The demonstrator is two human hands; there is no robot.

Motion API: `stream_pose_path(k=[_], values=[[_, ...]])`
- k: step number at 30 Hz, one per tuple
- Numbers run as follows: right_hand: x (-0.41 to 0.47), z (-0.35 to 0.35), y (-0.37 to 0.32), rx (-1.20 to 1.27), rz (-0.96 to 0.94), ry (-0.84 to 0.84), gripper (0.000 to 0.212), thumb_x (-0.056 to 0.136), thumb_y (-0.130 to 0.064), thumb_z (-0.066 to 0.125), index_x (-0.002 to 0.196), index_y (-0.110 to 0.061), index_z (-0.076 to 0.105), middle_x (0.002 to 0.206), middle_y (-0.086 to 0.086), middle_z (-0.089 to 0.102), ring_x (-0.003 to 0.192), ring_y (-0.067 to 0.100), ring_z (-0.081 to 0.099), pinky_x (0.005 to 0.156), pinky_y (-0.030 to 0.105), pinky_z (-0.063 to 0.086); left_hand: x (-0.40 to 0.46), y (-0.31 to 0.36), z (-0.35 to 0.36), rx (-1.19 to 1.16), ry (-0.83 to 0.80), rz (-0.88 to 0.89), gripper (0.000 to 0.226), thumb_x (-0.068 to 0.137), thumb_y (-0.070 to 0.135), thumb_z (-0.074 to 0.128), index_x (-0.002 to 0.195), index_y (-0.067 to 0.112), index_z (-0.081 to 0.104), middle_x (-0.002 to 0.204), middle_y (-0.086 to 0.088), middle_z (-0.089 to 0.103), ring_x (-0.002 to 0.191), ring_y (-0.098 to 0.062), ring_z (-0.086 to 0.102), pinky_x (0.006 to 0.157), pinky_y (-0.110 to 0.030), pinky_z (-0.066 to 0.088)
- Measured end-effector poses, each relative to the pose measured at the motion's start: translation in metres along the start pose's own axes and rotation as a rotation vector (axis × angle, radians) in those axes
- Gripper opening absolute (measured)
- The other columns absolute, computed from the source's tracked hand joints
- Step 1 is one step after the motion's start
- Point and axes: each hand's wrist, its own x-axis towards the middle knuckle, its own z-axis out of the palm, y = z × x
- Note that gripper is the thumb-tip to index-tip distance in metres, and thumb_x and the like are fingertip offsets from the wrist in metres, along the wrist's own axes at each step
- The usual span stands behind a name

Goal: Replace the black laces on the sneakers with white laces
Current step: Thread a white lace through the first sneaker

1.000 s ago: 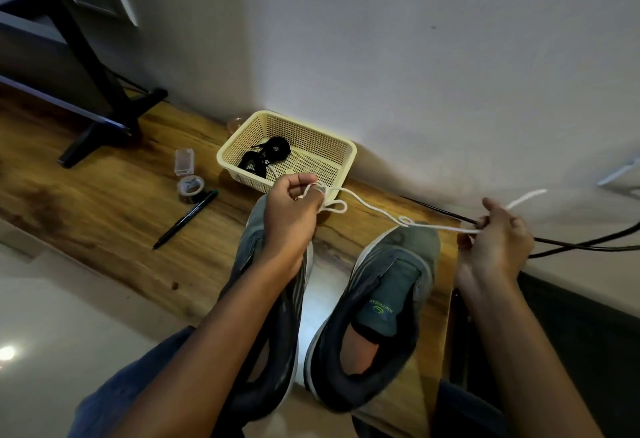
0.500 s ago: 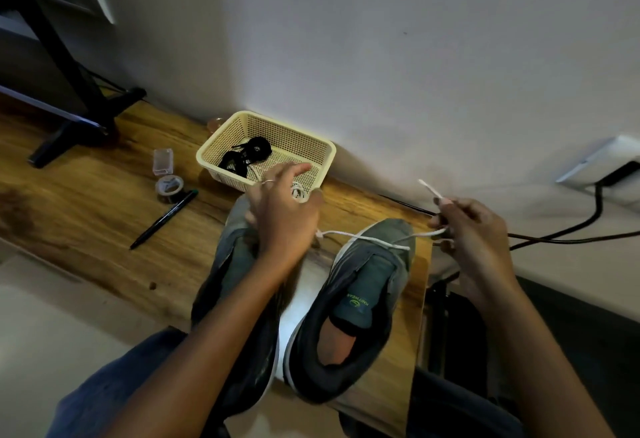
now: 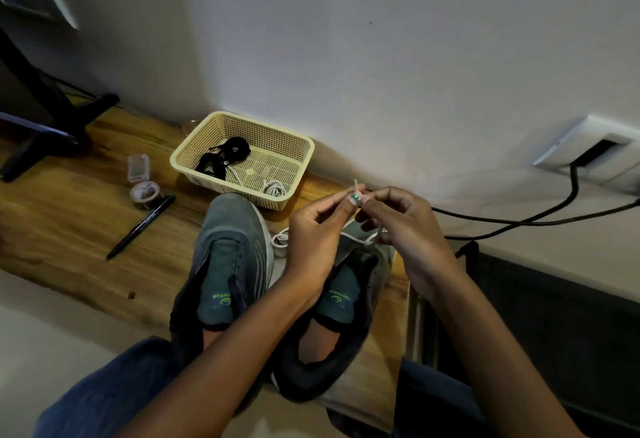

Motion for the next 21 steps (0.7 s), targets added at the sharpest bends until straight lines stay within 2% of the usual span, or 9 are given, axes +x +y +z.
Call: stream_pose_path(k=[2, 5, 9, 11, 14, 16, 18, 19, 21], values=[[0.000, 0.002, 0.000, -0.011, -0.004, -0.028, 0.013, 0.092, -0.020, 0.061, 0.083, -0.017, 0.069, 0.070, -0.008, 0.066, 0.064, -0.002, 0.057, 0.053, 0.008, 0.042, 0.002, 0.006, 0.001, -0.065, 0.044, 0.001, 0.016, 0.089, 0.011, 0.062, 0.103, 0.010, 0.071, 0.092, 0.004, 0.074, 0.089, -0.006, 0.069, 0.076, -0.017, 0.054], [0.003, -0.004, 0.002, -0.110, -0.010, 0.016, 0.012, 0.092, -0.021, 0.060, 0.083, -0.023, 0.067, 0.079, -0.006, 0.066, 0.069, 0.002, 0.056, 0.057, 0.008, 0.042, 0.012, 0.020, -0.009, -0.157, 0.245, 0.098, 0.012, 0.091, 0.007, 0.059, 0.101, 0.007, 0.065, 0.085, 0.004, 0.073, 0.081, -0.005, 0.070, 0.073, -0.020, 0.056], [0.011, -0.021, 0.011, -0.299, 0.024, 0.119, 0.013, 0.092, -0.020, 0.059, 0.082, -0.022, 0.066, 0.081, -0.004, 0.065, 0.076, 0.011, 0.059, 0.070, 0.029, 0.047, 0.035, 0.036, -0.043, -0.026, 0.560, 0.441, 0.013, 0.094, 0.007, 0.055, 0.106, 0.008, 0.061, 0.093, 0.001, 0.067, 0.084, -0.005, 0.066, 0.077, -0.021, 0.053], [0.014, -0.028, 0.018, -0.460, 0.053, 0.117, 0.018, 0.092, -0.022, 0.059, 0.082, -0.010, 0.067, 0.080, 0.007, 0.067, 0.078, 0.023, 0.062, 0.072, 0.041, 0.050, 0.040, 0.037, -0.056, 0.108, 0.583, 0.539, 0.014, 0.095, 0.008, 0.054, 0.108, 0.009, 0.061, 0.095, -0.002, 0.065, 0.083, -0.005, 0.063, 0.074, -0.020, 0.053], [0.012, -0.028, 0.025, -0.635, 0.132, -0.016, 0.040, 0.089, -0.035, 0.064, 0.085, 0.005, 0.063, 0.077, 0.019, 0.067, 0.073, 0.033, 0.065, 0.074, 0.049, 0.054, 0.037, 0.029, -0.053, 0.447, 0.370, 0.424, 0.019, 0.094, 0.016, 0.058, 0.111, 0.018, 0.065, 0.097, 0.001, 0.068, 0.076, -0.010, 0.063, 0.056, -0.015, 0.049], [0.008, -0.024, 0.026, -0.679, 0.230, -0.089, 0.046, 0.081, -0.048, 0.070, 0.082, -0.003, 0.060, 0.083, 0.017, 0.068, 0.075, 0.032, 0.068, 0.071, 0.047, 0.057, 0.030, 0.015, -0.040, 0.641, 0.133, 0.276, 0.021, 0.090, 0.019, 0.063, 0.110, 0.021, 0.070, 0.088, 0.008, 0.069, 0.068, -0.013, 0.064, 0.047, -0.016, 0.045], [0.004, -0.021, 0.028, -0.722, 0.288, -0.143, 0.040, 0.074, -0.052, 0.075, 0.075, -0.018, 0.055, 0.084, 0.008, 0.068, 0.076, 0.026, 0.069, 0.069, 0.041, 0.060, 0.020, 0.000, -0.025, 0.769, -0.078, 0.252, 0.018, 0.087, 0.024, 0.068, 0.103, 0.024, 0.074, 0.087, 0.012, 0.070, 0.075, -0.012, 0.066, 0.061, -0.029, 0.055], [0.004, -0.021, 0.030, -0.738, 0.302, -0.168, 0.036, 0.073, -0.050, 0.077, 0.072, -0.022, 0.054, 0.080, 0.005, 0.067, 0.074, 0.022, 0.069, 0.069, 0.037, 0.060, 0.016, -0.008, -0.019, 0.842, -0.157, 0.255, 0.016, 0.086, 0.026, 0.070, 0.101, 0.027, 0.075, 0.091, 0.012, 0.070, 0.080, -0.009, 0.065, 0.069, -0.031, 0.055], [0.002, -0.024, 0.033, -0.689, 0.341, -0.187, 0.029, 0.076, -0.037, 0.079, 0.071, -0.020, 0.056, 0.071, 0.003, 0.067, 0.063, 0.017, 0.068, 0.062, 0.029, 0.059, 0.008, -0.019, -0.012, 1.026, -0.258, 0.235, 0.017, 0.086, 0.032, 0.069, 0.102, 0.032, 0.074, 0.097, 0.013, 0.070, 0.084, -0.005, 0.061, 0.070, -0.027, 0.051]])
